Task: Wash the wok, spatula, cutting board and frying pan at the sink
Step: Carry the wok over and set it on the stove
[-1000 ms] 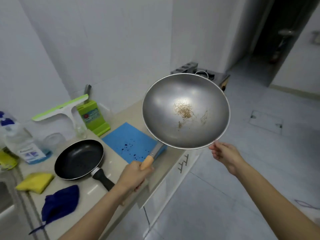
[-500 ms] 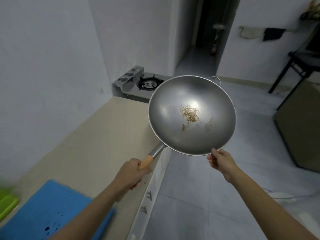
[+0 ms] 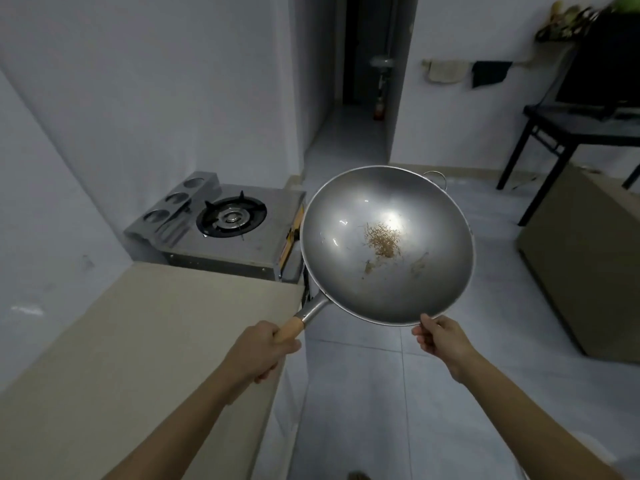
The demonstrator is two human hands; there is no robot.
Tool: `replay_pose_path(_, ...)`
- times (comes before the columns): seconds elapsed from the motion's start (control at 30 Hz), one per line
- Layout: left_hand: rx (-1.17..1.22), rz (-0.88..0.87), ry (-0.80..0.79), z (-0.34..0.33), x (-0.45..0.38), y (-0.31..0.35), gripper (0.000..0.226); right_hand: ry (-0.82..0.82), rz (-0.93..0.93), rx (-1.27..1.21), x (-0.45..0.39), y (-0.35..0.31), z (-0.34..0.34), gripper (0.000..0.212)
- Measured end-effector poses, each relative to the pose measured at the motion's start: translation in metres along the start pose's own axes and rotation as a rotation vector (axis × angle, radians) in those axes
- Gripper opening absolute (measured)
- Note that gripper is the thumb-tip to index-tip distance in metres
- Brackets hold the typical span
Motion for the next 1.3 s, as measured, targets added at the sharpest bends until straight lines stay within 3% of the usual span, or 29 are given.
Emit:
replay_pose_path(0.23, 0.044, 0.132, 0.112, 0.023, -0.109, 0.035, 0.032, -0.153, -0.001, 0.172, -0.151, -0.085, -0.040, 0.025)
replay_pose_path(0.4, 0.131, 0.280, 0.249, 0.063, -0.160, 0.032, 0.034, -0.264, 0.068, 0.221, -0.236, -0.148, -0.134, 0.022)
replay_pose_path(0.7, 0.207, 0.543, 0.399, 0.141, -0.234, 0.015, 0.030, -0.535, 0.242, 0.547, -0.341, -0.229, -0.288, 0.030)
replay_pose_path(1.0, 0.329, 0.756, 0.548, 0.147, -0.277, 0.033, 0.030, -0.819, 0.320, 0.674, -0.412, -0.276, -0.382, 0.022)
replay_pose_path(1.3, 0.507, 0.962, 0.728, 0.103, -0.335, 0.072, 0.029, -1.125, 0.379, 0.847, -0.485, -0.315, -0.424, 0.024)
Point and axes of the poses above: each hand's wrist, its own x-axis away from the middle knuckle, its own z-axis out of the back of the hand, y = z × x, the point moved 2 cm from there along -x, towards the middle knuckle, and after that the axes turned 5 degrees about x, right-handed, at the moved point
